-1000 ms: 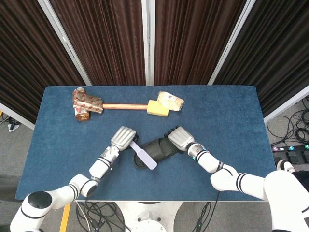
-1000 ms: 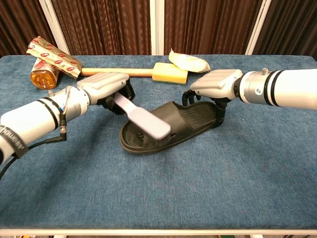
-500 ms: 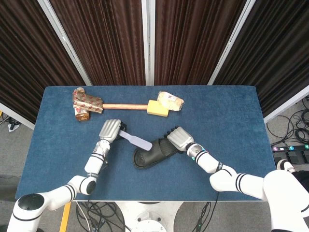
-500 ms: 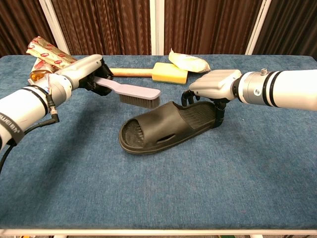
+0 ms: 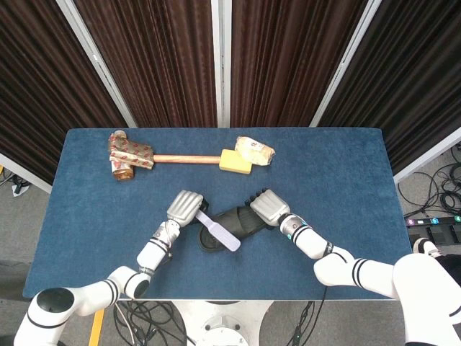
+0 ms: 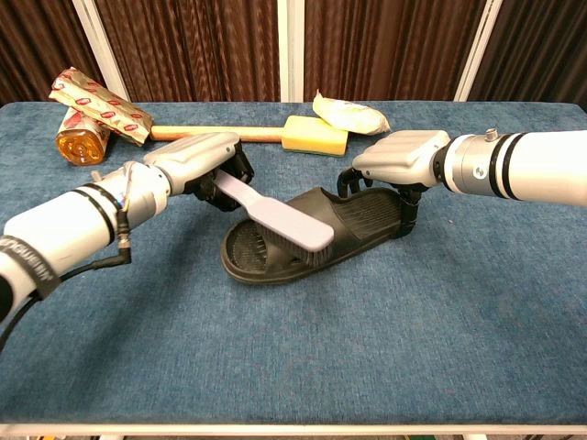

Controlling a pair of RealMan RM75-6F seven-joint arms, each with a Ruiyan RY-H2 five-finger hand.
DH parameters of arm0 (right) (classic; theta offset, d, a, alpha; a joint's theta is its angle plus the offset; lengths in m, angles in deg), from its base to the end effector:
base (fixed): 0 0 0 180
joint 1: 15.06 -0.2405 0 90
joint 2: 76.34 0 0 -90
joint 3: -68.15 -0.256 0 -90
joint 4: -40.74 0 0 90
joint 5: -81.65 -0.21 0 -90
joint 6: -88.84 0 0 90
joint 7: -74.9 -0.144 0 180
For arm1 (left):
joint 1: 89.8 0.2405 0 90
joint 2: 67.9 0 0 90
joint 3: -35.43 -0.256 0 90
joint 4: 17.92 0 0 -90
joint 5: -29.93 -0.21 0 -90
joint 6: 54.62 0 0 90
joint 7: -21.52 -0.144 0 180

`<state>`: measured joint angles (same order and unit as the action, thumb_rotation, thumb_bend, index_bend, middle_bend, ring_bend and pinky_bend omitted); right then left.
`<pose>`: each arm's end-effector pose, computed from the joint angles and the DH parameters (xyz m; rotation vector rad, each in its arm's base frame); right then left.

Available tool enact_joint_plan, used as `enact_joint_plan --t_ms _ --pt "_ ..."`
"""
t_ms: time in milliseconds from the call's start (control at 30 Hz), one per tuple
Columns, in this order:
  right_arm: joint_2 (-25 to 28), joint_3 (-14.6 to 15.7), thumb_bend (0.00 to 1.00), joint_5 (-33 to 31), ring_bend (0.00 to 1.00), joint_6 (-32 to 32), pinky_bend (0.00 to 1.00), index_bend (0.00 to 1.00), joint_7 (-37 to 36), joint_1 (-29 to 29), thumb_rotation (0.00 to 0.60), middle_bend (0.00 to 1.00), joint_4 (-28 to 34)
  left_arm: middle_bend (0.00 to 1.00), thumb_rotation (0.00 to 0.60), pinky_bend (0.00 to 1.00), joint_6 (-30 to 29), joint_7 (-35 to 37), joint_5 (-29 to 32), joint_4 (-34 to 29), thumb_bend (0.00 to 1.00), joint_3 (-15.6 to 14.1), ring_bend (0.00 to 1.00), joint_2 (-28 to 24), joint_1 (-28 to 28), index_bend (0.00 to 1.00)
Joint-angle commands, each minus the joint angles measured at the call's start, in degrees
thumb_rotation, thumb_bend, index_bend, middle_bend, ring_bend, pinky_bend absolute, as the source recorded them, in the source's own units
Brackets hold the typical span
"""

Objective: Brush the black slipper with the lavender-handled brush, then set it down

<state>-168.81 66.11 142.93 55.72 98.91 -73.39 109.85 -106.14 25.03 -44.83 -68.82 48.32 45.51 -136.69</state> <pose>-0.1404 -0.3789 -0.0696 2.2989 -0.6620 0.4892 -0.1312 0.3651 -0.1144 -1.8311 -1.1169 -1.1018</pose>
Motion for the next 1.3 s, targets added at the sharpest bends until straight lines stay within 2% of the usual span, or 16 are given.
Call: enact_joint_plan --t_ms 33,267,433,533,567,667,767,800,867,933,1000,1033,1100,1167,1267,1300 --pt "0.0 0.1 0.20 -0.1 0.25 -0.1 0.25 0.43 0.2 0.0 0.600 0.40 0.2 1.00 0.600 1.00 0.3 -1.7 2.9 2.6 0.87 2.6 1.00 1.8 -0.9 1.00" --pt "0.6 0.1 0.20 -0.2 0.25 -1.1 0.26 0.43 0.9 0.0 0.600 0.40 1.7 1.00 0.600 1.00 1.2 -5.4 7.4 7.9 0.86 5.7 1.00 2.6 -1.6 1.00" --pt "2.2 -0.9 0.20 -0.3 0.25 -2.1 0.26 0.42 -0.3 0.2 0.600 0.39 3.8 1.00 0.600 1.00 -2.3 -0.9 7.8 3.4 0.87 6.7 1.00 -1.2 2.0 1.00" --pt "3.9 -1.4 0.19 -0.1 0.19 -2.2 0.23 0.27 -1.0 0.3 0.600 0.31 5.5 1.00 0.600 1.00 -5.0 0.0 5.8 -0.2 0.87 4.5 1.00 -4.4 4.9 1.00" --pt "4.4 -1.5 0.19 -0.2 0.18 -2.2 0.23 0.26 -1.1 0.3 0.600 0.31 6.0 1.00 0.600 1.00 -5.3 -0.2 5.2 -0.8 0.87 3.6 1.00 -5.1 5.5 1.00" --pt "5.9 -1.9 0.15 -0.1 0.07 -2.8 0.15 0.03 -1.8 0.5 0.600 0.16 7.9 1.00 0.600 1.00 -5.0 -2.7 4.3 -0.2 0.86 1.3 0.98 -5.7 6.3 1.00" --pt "7.8 -2.5 0.13 0.4 0.00 -4.2 0.10 0.00 -3.1 1.3 0.600 0.06 10.2 1.00 0.597 1.00 -3.2 -4.4 5.6 1.5 0.86 0.8 0.92 -5.0 6.5 0.99" --pt "8.5 -2.6 0.13 0.5 0.00 -4.7 0.09 0.00 -3.4 1.5 0.600 0.04 10.9 0.98 0.568 1.00 -2.7 -4.5 6.1 1.7 0.86 0.9 0.88 -4.9 6.6 0.97" --pt "10.3 -2.7 0.14 0.9 0.00 -5.5 0.07 0.00 -4.0 2.1 0.600 0.01 12.3 0.89 0.469 1.00 -2.7 -4.6 6.6 1.4 0.85 1.0 0.77 -5.0 7.0 0.86" --pt "11.9 -2.8 0.14 1.3 0.00 -6.3 0.07 0.00 -4.4 2.7 0.600 0.00 13.5 0.72 0.361 0.97 -3.4 -4.9 6.1 0.5 0.81 0.5 0.61 -5.7 7.6 0.68" --pt "13.4 -2.9 0.14 1.6 0.00 -7.1 0.06 0.00 -5.1 3.3 0.600 0.00 14.8 0.55 0.298 0.84 -3.7 -4.4 5.6 -1.4 0.77 0.1 0.44 -6.9 8.3 0.49" --pt "14.2 -2.9 0.14 1.7 0.00 -7.5 0.06 0.00 -5.4 3.7 0.600 0.00 15.3 0.47 0.275 0.73 -3.9 -4.3 5.5 -2.3 0.75 0.0 0.37 -7.6 8.6 0.41" --pt "15.6 -2.9 0.14 2.1 0.00 -8.4 0.06 0.00 -6.0 4.4 0.600 0.00 16.4 0.32 0.251 0.52 -3.7 -4.4 5.3 -4.3 0.70 -0.4 0.23 -9.1 9.0 0.29" --pt "17.4 -3.0 0.14 2.5 0.00 -9.5 0.06 0.00 -6.9 5.4 0.600 0.00 17.8 0.20 0.244 0.34 -3.7 -5.4 5.4 -6.2 0.60 -0.6 0.12 -10.7 9.4 0.20" --pt "20.1 -2.9 0.14 3.2 0.00 -11.3 0.06 0.00 -8.1 7.1 0.600 0.01 19.7 0.08 0.240 0.22 -2.8 -8.4 6.9 -8.4 0.31 -0.6 0.02 -12.5 9.6 0.14" --pt "20.9 -2.8 0.14 3.5 0.00 -11.9 0.06 0.00 -8.5 7.7 0.600 0.01 20.3 0.06 0.240 0.21 -2.9 -9.2 7.4 -8.9 0.26 -0.5 0.01 -12.9 9.7 0.13"
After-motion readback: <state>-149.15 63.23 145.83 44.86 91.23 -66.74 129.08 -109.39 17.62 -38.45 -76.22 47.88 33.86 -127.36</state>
